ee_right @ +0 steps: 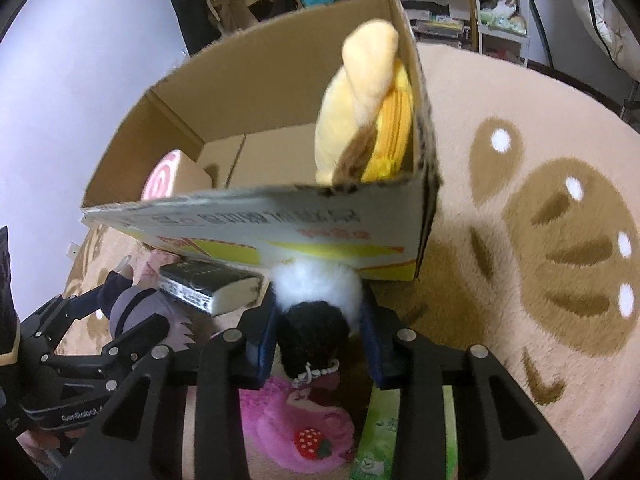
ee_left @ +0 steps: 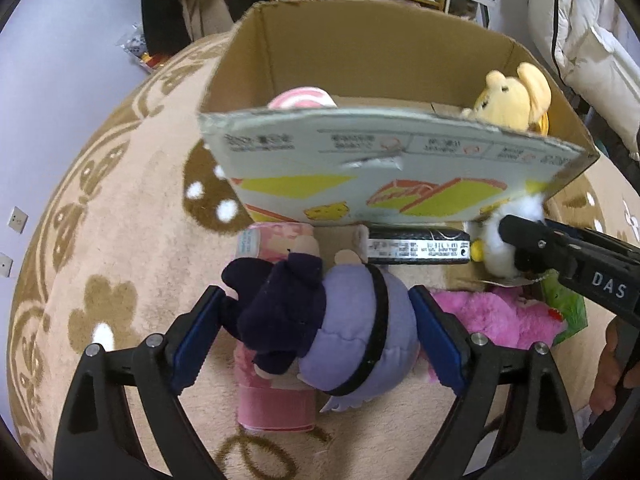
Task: Organize soft objects
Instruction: 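Grasp purple-haired doll with left tool while right tool grasps white fluffy plush, then carry both held toys over the box and open both tools inside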
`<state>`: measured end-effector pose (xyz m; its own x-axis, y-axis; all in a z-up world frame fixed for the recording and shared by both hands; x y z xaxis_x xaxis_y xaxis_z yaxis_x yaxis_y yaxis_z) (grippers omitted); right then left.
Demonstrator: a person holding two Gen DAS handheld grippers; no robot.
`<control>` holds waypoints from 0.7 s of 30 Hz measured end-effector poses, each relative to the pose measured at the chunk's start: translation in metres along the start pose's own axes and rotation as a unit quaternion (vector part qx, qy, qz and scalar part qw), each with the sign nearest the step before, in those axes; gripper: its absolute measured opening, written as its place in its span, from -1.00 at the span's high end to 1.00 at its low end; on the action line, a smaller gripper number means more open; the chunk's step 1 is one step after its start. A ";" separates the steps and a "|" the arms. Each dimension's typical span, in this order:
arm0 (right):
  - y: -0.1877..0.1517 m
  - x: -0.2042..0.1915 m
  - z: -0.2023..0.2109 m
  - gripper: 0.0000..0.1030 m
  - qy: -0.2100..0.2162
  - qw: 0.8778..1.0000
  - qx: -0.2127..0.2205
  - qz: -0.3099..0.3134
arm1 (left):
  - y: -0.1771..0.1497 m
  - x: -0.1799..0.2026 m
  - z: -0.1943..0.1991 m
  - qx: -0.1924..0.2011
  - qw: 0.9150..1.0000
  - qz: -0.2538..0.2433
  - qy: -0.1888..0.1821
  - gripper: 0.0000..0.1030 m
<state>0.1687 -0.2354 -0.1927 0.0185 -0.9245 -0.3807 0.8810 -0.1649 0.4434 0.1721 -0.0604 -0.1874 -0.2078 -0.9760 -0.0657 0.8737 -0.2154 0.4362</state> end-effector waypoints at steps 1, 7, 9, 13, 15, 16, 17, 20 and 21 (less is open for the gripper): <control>0.001 -0.001 0.004 0.25 0.003 1.000 0.005 0.001 | -0.002 -0.002 0.002 0.003 1.000 0.001 0.003 -0.75; -0.001 0.002 0.025 0.25 0.006 1.000 0.026 -0.011 | 0.000 -0.008 0.020 0.026 0.999 0.017 0.008 -0.75; -0.002 0.004 0.029 0.25 0.008 0.999 0.028 -0.012 | 0.000 -0.005 0.028 0.036 0.999 0.015 0.014 -0.75; 0.000 0.004 0.035 0.26 0.013 0.999 0.036 -0.015 | 0.003 -0.007 0.038 0.047 0.999 0.015 0.014 -0.75; 0.001 0.000 0.034 0.26 0.014 0.999 0.040 -0.014 | 0.004 -0.009 0.041 0.052 0.998 0.017 0.017 -0.75; 0.001 0.000 0.035 0.26 0.015 0.999 0.041 -0.014 | 0.004 -0.011 0.041 0.054 0.998 0.017 0.018 -0.75; 0.001 0.000 0.038 0.26 0.016 0.999 0.044 -0.014 | 0.004 -0.012 0.043 0.057 0.998 0.017 0.022 -0.75; 0.001 -0.003 0.043 0.26 0.016 0.998 0.052 -0.014 | 0.005 -0.014 0.049 0.064 0.997 0.021 0.027 -0.75; 0.002 -0.004 0.044 0.26 0.015 0.998 0.053 -0.014 | 0.005 -0.016 0.052 0.068 0.997 0.025 0.026 -0.75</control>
Point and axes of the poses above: each gripper's, at about its wrist camera, not at the fingertips, and z roughly against the way its jaws point, x to its right, y to its top, the point moved 3 cm from there along -z, roughly the way its jaws point, and after that the axes turned 2 degrees about y, right-handed, at the moved point
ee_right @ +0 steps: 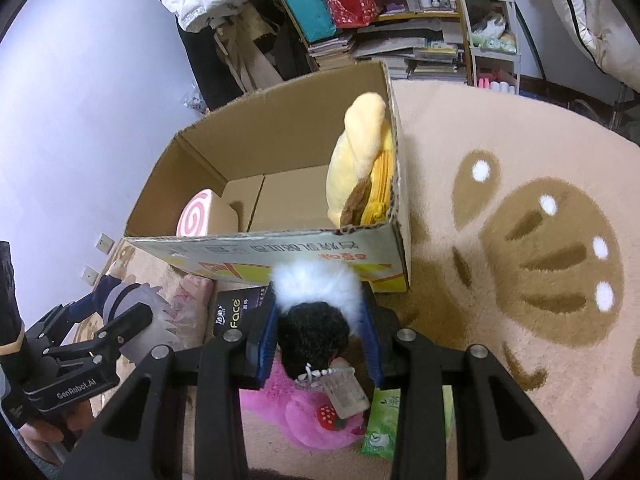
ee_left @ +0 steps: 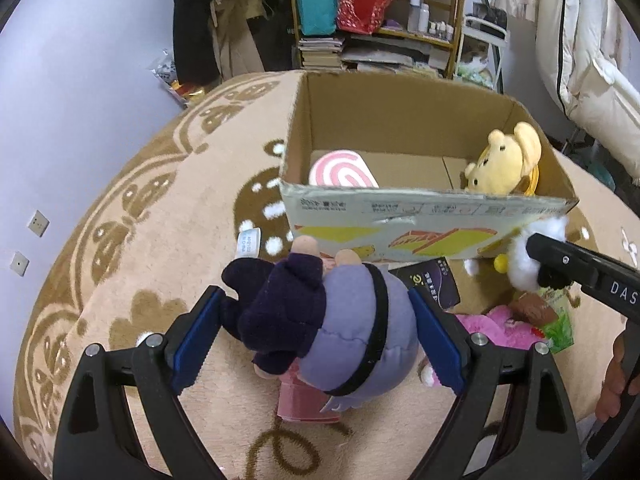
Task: Organize soft objects
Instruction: 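Carry both held toys over the box and open both tools inside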
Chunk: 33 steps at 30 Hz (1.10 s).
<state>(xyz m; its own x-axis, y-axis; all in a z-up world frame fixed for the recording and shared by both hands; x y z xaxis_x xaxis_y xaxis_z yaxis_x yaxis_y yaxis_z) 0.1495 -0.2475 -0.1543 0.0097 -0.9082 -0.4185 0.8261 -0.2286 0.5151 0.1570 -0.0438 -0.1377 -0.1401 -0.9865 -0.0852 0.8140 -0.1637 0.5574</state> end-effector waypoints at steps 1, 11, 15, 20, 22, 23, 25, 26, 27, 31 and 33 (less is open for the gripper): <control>0.001 -0.001 0.003 0.26 0.002 1.000 0.003 -0.001 | 0.001 -0.002 0.003 0.005 1.000 0.003 0.000 -0.75; 0.022 -0.015 0.039 0.26 0.031 0.998 0.057 0.005 | 0.026 -0.022 0.044 0.078 0.997 0.018 0.010 -0.75; 0.034 -0.027 0.055 0.25 0.039 0.995 0.087 0.020 | 0.045 -0.026 0.060 0.112 0.994 0.018 0.008 -0.76; 0.048 -0.038 0.062 0.25 0.025 0.992 0.117 0.035 | 0.069 -0.025 0.064 0.143 0.990 0.021 -0.005 -0.76; 0.052 -0.038 0.062 0.25 0.033 0.992 0.122 0.028 | 0.078 -0.022 0.059 0.145 0.989 0.022 -0.010 -0.76; 0.056 -0.038 0.062 0.25 0.037 0.991 0.127 0.024 | 0.083 -0.021 0.058 0.146 0.989 0.021 -0.010 -0.76; 0.063 -0.038 0.062 0.24 0.036 0.990 0.133 0.027 | 0.093 -0.017 0.053 0.150 0.988 0.019 -0.013 -0.76; 0.067 -0.039 0.062 0.24 0.034 0.990 0.137 0.032 | 0.095 -0.015 0.052 0.151 0.988 0.018 -0.015 -0.76; 0.071 -0.040 0.062 0.23 0.032 0.989 0.141 0.036 | 0.099 -0.013 0.050 0.151 0.988 0.016 -0.018 -0.76; 0.082 -0.042 0.064 0.20 0.043 0.986 0.154 0.043 | 0.115 -0.003 0.042 0.156 0.988 -0.010 -0.012 -0.77; 0.085 -0.043 0.064 0.19 0.047 0.985 0.157 0.046 | 0.119 -0.002 0.036 0.149 0.989 -0.012 -0.017 -0.78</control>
Point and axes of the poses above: each gripper's, at about its wrist camera, not at the fingertips, and z roughly against the way its jaws point, x to its right, y to its top, the point moved 3 cm from there along -z, roughly the way its jaws point, and after that the axes turned 2 degrees about y, right-handed, at the moved point
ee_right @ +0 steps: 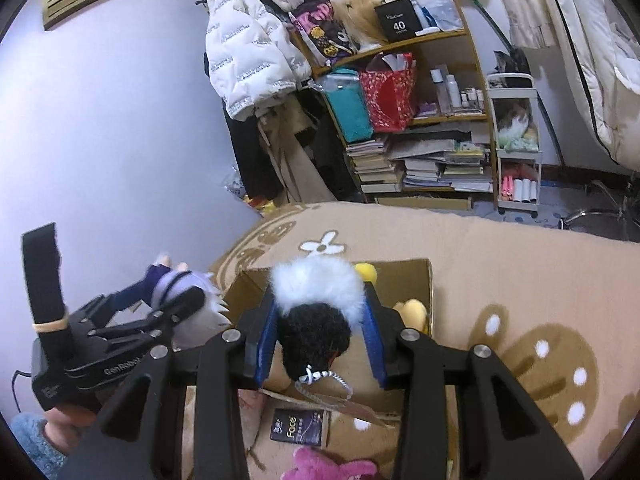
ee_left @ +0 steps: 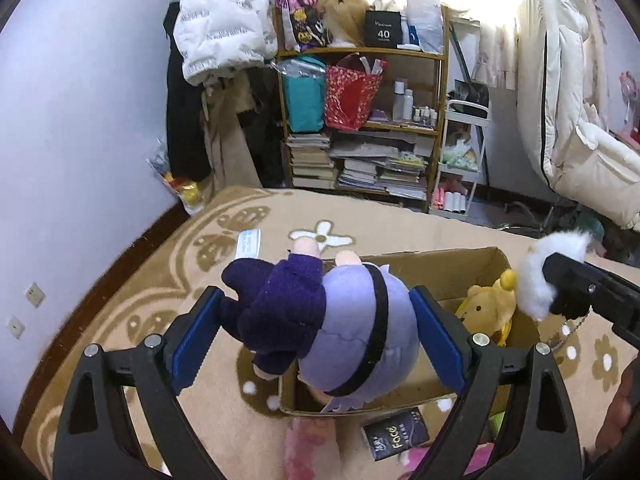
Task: Organize soft objects
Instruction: 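Carry both held toys over the box and open both tools inside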
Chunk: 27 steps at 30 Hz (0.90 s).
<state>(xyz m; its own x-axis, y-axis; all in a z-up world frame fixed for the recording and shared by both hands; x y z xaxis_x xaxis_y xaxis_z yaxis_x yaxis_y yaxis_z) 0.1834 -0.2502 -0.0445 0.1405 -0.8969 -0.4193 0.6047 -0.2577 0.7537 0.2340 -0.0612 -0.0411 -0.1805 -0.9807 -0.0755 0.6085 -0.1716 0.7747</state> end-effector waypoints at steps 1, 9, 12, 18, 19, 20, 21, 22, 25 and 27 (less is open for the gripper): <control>0.002 -0.001 0.000 0.19 0.003 1.000 0.000 0.002 | 0.000 0.000 -0.002 -0.003 1.000 0.003 -0.004 -0.78; -0.007 0.005 -0.023 0.16 0.008 1.000 -0.030 0.002 | -0.013 0.004 -0.030 -0.030 1.000 0.007 -0.006 -0.83; -0.018 0.016 -0.033 0.16 0.015 0.998 -0.052 -0.025 | -0.020 0.011 -0.036 -0.038 0.999 -0.005 -0.008 -0.88; -0.020 0.020 -0.032 -0.41 0.004 0.998 -0.057 -0.022 | -0.025 0.013 -0.039 -0.051 0.999 0.000 -0.011 -0.91; -0.019 0.020 -0.030 -0.44 0.004 0.998 -0.054 -0.024 | -0.025 0.011 -0.040 -0.053 0.999 0.005 -0.011 -0.93; -0.018 0.020 -0.029 -0.51 0.005 0.998 -0.053 -0.025 | -0.026 0.008 -0.040 -0.054 0.998 0.009 -0.010 -0.98; -0.018 0.021 -0.028 -0.62 0.005 0.998 -0.052 -0.026 | -0.027 0.006 -0.040 -0.055 0.998 0.011 -0.009 -0.99; -0.017 0.021 -0.026 -0.66 0.003 0.998 -0.048 -0.026 | -0.028 0.004 -0.039 -0.054 0.998 0.013 -0.006 -0.99; -0.016 0.019 -0.026 -0.77 -0.004 0.999 -0.048 -0.016 | -0.030 0.000 -0.035 -0.051 0.999 0.002 -0.001 -0.99; -0.017 0.019 -0.028 -0.77 -0.005 0.998 -0.053 -0.015 | -0.031 -0.002 -0.031 -0.045 0.999 -0.003 0.004 -0.99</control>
Point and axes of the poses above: each gripper's, at about its wrist camera, not at the fingertips, and z roughly against the way its jaws point, x to its right, y to its top, the point moved 3 cm from there along -z, roughly the way its jaws point, and after that the axes turned 2 degrees about y, right-handed, at the moved point
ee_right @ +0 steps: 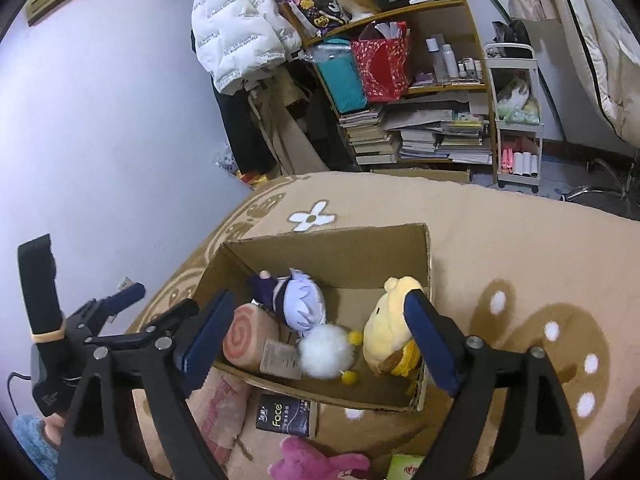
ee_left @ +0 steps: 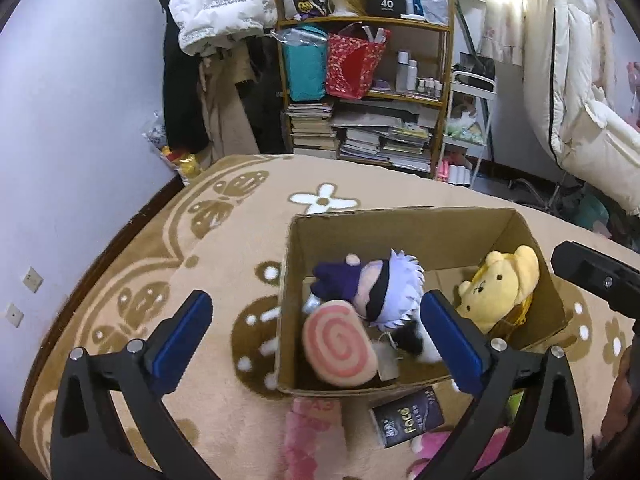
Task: Organize soft objects
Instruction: 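Carry both held toys over the box and open both tools inside, then raise both open tools away from the box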
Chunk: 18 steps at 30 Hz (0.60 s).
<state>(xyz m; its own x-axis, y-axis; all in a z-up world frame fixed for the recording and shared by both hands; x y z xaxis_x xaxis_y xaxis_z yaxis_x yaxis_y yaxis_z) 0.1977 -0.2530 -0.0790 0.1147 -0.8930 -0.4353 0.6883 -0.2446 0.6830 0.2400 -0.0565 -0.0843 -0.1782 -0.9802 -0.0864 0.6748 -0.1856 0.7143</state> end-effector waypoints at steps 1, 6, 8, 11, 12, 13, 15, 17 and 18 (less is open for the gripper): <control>0.000 0.000 -0.001 -0.78 0.001 1.000 -0.002 -0.001 | -0.001 -0.002 0.002 0.000 1.000 0.001 0.003 -0.99; -0.002 -0.001 0.002 -1.00 0.004 1.000 -0.003 0.004 | -0.002 -0.005 0.005 -0.009 1.000 0.002 0.008 -0.99; -0.001 -0.004 0.006 -1.00 -0.003 1.000 -0.001 0.014 | -0.003 -0.004 0.009 -0.011 1.000 -0.003 0.012 -0.99; 0.000 -0.004 0.012 -1.00 -0.007 1.000 0.003 0.014 | -0.003 -0.003 0.016 -0.009 1.000 -0.007 0.010 -0.99; 0.000 -0.003 0.013 -1.00 -0.006 1.000 0.004 0.011 | -0.003 -0.003 0.018 -0.009 1.000 -0.007 0.011 -0.99; -0.001 -0.003 0.015 -1.00 -0.004 1.000 0.004 0.009 | -0.004 -0.004 0.020 -0.009 1.000 -0.008 0.016 -0.99; -0.002 -0.001 0.019 -1.00 -0.005 1.000 0.003 0.007 | -0.004 -0.004 0.025 -0.008 1.000 -0.011 0.023 -0.99; -0.004 0.000 0.025 -1.00 -0.011 1.000 0.006 0.008 | -0.006 -0.006 0.030 -0.005 1.000 -0.008 0.028 -0.99; -0.005 0.000 0.027 -1.00 -0.016 1.000 0.008 0.008 | -0.008 -0.008 0.032 -0.007 1.000 -0.005 0.027 -0.99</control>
<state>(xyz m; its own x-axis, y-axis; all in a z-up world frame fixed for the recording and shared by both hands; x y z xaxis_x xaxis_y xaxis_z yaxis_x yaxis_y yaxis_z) 0.1744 -0.2624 -0.0668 0.1013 -0.9084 -0.4057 0.6745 -0.2370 0.6992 0.2128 -0.0451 -0.0670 -0.1462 -0.9806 -0.1304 0.6836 -0.1955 0.7032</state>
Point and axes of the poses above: each gripper's, at about its wrist camera, not at the fingertips, and z roughly against the way its jaws point, x to its right, y to its top, the point moved 3 cm from there along -z, roughly the way its jaws point, and after that the axes turned 2 degrees about y, right-handed, at the moved point
